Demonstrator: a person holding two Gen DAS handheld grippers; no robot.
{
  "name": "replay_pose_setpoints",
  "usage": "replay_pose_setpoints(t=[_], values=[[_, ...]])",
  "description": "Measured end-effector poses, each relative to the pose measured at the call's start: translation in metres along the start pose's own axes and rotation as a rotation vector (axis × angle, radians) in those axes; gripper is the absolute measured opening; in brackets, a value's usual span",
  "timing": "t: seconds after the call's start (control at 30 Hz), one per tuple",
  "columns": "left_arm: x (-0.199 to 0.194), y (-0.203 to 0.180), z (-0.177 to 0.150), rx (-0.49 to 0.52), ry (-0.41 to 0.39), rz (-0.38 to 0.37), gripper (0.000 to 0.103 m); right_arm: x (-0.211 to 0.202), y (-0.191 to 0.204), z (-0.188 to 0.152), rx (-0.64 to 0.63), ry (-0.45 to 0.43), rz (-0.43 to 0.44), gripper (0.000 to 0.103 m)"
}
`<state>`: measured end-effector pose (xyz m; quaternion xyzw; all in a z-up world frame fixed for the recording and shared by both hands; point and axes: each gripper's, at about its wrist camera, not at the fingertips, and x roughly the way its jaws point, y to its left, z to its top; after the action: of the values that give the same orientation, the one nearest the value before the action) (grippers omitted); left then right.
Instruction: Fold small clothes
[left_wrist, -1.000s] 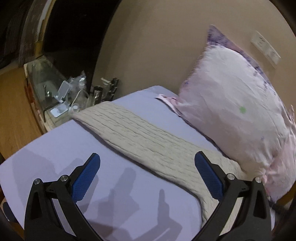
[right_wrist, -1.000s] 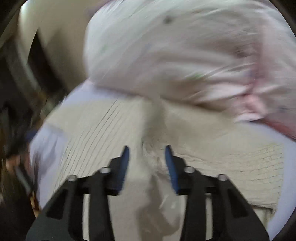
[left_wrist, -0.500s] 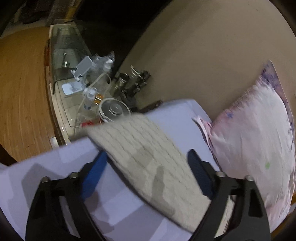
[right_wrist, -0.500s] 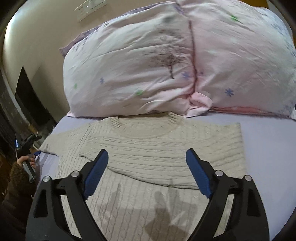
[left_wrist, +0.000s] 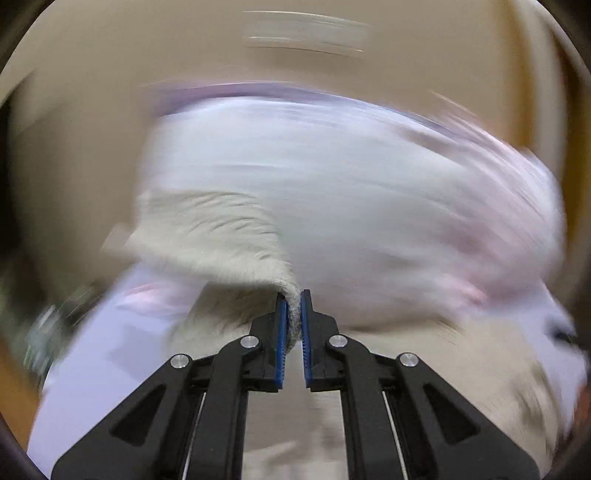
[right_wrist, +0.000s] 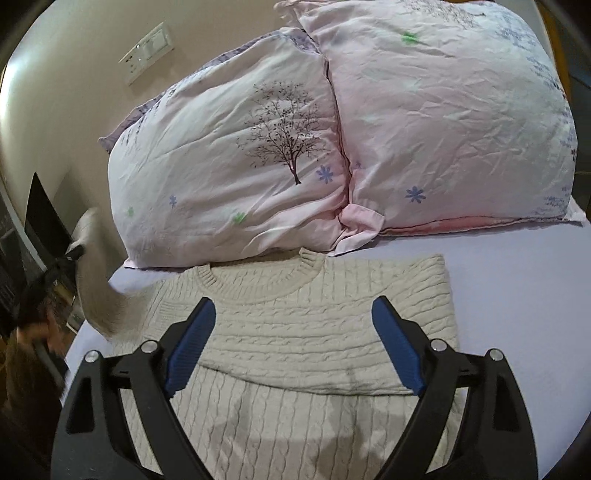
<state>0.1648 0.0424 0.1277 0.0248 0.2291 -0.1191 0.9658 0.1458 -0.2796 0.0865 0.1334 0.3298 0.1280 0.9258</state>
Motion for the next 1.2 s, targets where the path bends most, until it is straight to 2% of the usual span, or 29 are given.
replay_pose_setpoints(t=[0.07, 0.1, 0.17, 0.2, 0.23, 0.27, 0.3, 0.33, 0.37, 0.47, 0.53, 0.6, 0.67, 0.73, 0.77, 0.8, 0.87, 0.93, 0.97, 1.03, 1.07, 1.1, 1.13, 1.2], values=[[0.021, -0.065, -0.015, 0.135, 0.05, -0.094, 0.007, 0.014, -0.006, 0.001, 0.04, 0.033, 0.014, 0.086], [0.034, -0.105, -0.031, 0.233, 0.102, -0.146, 0.007, 0.018, -0.009, 0.001, 0.053, 0.045, 0.008, 0.086], [0.041, -0.135, -0.051, 0.313, 0.162, -0.209, 0.007, 0.023, -0.02, 0.001, 0.082, 0.072, -0.016, 0.086], [0.034, -0.134, -0.056, 0.311, 0.166, -0.234, 0.007, 0.023, -0.029, 0.001, 0.112, 0.086, -0.018, 0.086], [0.026, -0.127, -0.058, 0.294, 0.16, -0.25, 0.008, 0.021, -0.036, 0.001, 0.132, 0.097, -0.01, 0.086], [0.013, -0.11, -0.058, 0.255, 0.139, -0.263, 0.015, 0.019, -0.044, 0.001, 0.153, 0.099, -0.012, 0.084], [-0.003, -0.088, -0.058, 0.204, 0.116, -0.261, 0.029, 0.017, -0.051, 0.0, 0.168, 0.103, -0.019, 0.079], [-0.017, -0.067, -0.06, 0.157, 0.099, -0.245, 0.039, 0.019, -0.056, 0.0, 0.183, 0.114, -0.025, 0.075], [-0.025, -0.052, -0.061, 0.125, 0.092, -0.226, 0.052, 0.023, -0.06, 0.0, 0.199, 0.137, -0.029, 0.067], [-0.055, 0.009, -0.08, -0.013, 0.132, -0.138, 0.057, 0.044, -0.064, -0.005, 0.25, 0.224, -0.015, 0.05], [-0.07, 0.043, -0.099, -0.109, 0.175, -0.107, 0.06, 0.052, -0.064, -0.011, 0.263, 0.252, -0.062, 0.049], [-0.083, 0.072, -0.119, -0.201, 0.208, -0.079, 0.062, 0.051, -0.065, -0.015, 0.284, 0.235, -0.1, 0.048], [-0.094, 0.085, -0.134, -0.257, 0.224, -0.076, 0.066, 0.047, -0.066, -0.018, 0.283, 0.213, -0.134, 0.048], [-0.099, 0.091, -0.148, -0.306, 0.238, -0.101, 0.069, 0.05, -0.066, -0.022, 0.283, 0.24, -0.145, 0.049], [-0.097, 0.091, -0.153, -0.327, 0.247, -0.118, 0.07, 0.055, -0.066, -0.024, 0.276, 0.267, -0.137, 0.042], [-0.093, 0.087, -0.156, -0.339, 0.258, -0.13, 0.071, 0.062, -0.061, -0.026, 0.241, 0.291, -0.108, 0.006], [-0.089, 0.081, -0.159, -0.339, 0.273, -0.143, 0.071, 0.059, -0.059, -0.02, 0.218, 0.235, -0.11, 0.006], [-0.086, 0.076, -0.162, -0.336, 0.292, -0.16, 0.071, 0.046, -0.066, -0.002, 0.221, 0.106, -0.146, 0.006], [-0.087, 0.074, -0.164, -0.336, 0.297, -0.172, 0.071, 0.043, -0.071, 0.004, 0.22, 0.082, -0.182, 0.007], [-0.088, 0.072, -0.169, -0.343, 0.309, -0.192, 0.071, 0.04, -0.078, 0.004, 0.223, 0.106, -0.198, 0.016], [-0.089, 0.071, -0.172, -0.344, 0.316, -0.205, 0.071, 0.033, -0.081, -0.003, 0.228, 0.13, -0.202, 0.031], [-0.088, 0.07, -0.174, -0.345, 0.323, -0.213, 0.071, 0.025, -0.082, -0.011, 0.222, 0.145, -0.209, 0.055], [-0.089, 0.069, -0.177, -0.344, 0.324, -0.219, 0.071, 0.016, -0.082, -0.019, 0.212, 0.144, -0.219, 0.063], [-0.094, 0.068, -0.181, -0.35, 0.317, -0.243, 0.071, -0.007, -0.086, -0.039, 0.201, 0.149, -0.223, 0.066]])
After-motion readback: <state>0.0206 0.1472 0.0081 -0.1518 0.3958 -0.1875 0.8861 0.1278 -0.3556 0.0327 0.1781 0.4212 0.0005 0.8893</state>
